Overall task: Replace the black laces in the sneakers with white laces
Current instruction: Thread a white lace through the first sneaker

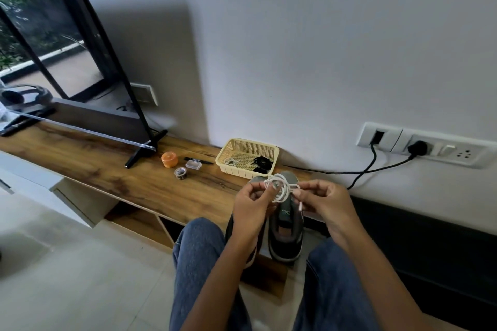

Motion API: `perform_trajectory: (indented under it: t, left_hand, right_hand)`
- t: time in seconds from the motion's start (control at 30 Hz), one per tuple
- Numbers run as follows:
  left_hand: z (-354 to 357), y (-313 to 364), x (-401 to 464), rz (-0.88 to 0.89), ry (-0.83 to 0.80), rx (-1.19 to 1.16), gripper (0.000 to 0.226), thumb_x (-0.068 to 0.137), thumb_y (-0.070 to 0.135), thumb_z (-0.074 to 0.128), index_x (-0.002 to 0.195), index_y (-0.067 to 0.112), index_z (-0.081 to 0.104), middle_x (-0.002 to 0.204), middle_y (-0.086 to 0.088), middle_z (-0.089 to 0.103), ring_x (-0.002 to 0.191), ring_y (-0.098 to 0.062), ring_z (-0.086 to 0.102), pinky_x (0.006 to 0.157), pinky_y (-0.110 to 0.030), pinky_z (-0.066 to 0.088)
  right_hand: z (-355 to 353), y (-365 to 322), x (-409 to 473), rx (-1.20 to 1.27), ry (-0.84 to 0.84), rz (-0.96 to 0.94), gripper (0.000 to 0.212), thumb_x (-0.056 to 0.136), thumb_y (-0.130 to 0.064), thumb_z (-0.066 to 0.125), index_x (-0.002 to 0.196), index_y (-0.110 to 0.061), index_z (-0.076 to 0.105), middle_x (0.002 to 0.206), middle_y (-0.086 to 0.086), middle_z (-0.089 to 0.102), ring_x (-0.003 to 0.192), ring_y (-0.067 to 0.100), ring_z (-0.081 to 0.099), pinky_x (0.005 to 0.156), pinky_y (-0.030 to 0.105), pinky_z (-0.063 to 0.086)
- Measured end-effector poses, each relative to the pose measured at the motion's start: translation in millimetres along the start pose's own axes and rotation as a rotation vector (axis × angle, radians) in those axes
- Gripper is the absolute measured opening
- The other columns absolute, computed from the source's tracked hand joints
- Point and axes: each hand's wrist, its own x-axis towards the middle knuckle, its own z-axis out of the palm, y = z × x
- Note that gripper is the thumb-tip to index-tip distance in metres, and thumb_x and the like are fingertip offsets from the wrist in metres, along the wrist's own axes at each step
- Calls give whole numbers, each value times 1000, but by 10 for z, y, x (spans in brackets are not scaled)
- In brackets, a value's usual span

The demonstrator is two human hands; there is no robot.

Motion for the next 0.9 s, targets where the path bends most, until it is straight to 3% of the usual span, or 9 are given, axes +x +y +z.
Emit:
perform_trajectory:
  t: [0.13, 0.3, 0.43, 0.57, 0.67, 0.77, 0.9]
  left_hand:
    - [-127, 19, 72, -86, -5, -33, 9, 85, 10, 70, 92, 10, 64, 72, 2, 72, 63, -6, 65, 58, -19, 55]
    - [-287, 10, 203, -109, 109, -77, 11, 85, 9, 69, 96, 10, 67, 85, -4, 74, 77, -13, 69, 67, -25, 59]
    - [-337, -2, 259, -106, 194, -140, 15, 85, 12, 70, 98, 6, 63, 86, -7, 71, 72, -11, 69, 70, -27, 58]
    - [-340, -25, 296, -104, 260, -199, 18, 89, 16, 66, 102, 4, 61, 91, -12, 69, 72, -12, 69, 76, -33, 58]
    - [-320, -37, 293, -122, 233, -225, 15, 94, 19, 60, 102, 7, 57, 90, -10, 73, 78, -17, 72, 74, -33, 60]
    - [-244, -23, 264, -125, 131, -211, 12, 96, 21, 57, 101, 9, 55, 91, -8, 74, 84, -20, 73, 70, -31, 59]
    - [-113, 20, 219, -70, 39, -105, 13, 95, 21, 57, 102, 9, 58, 87, -4, 74, 82, -12, 71, 73, -28, 55]
  right_hand:
    - [-101, -43, 69, 24, 75, -7, 8, 79, 2, 71, 85, -4, 69, 67, 7, 70, 56, 12, 62, 53, 17, 51]
    - [-213, -65, 158, 31, 181, -37, 11, 86, 2, 63, 87, -8, 68, 76, 13, 68, 65, 19, 61, 60, 23, 52]
    - [-246, -9, 239, 98, 391, -67, 13, 93, 4, 52, 95, -3, 63, 78, 7, 60, 61, 12, 57, 52, 13, 50]
    - [-269, 63, 287, 170, 550, -65, 16, 95, 5, 45, 100, -3, 57, 79, 6, 53, 60, 11, 52, 48, 12, 48]
    - [-248, 81, 278, 80, 433, -9, 16, 93, 5, 46, 92, -3, 60, 78, 8, 56, 62, 14, 52, 47, 13, 47]
    - [-165, 116, 252, -223, 184, 67, 18, 91, 0, 52, 86, -11, 65, 89, 7, 65, 75, 16, 58, 60, 19, 47]
    - [55, 167, 170, -481, 60, -87, 12, 90, -14, 58, 93, -23, 66, 101, -1, 63, 93, 10, 58, 71, 21, 43]
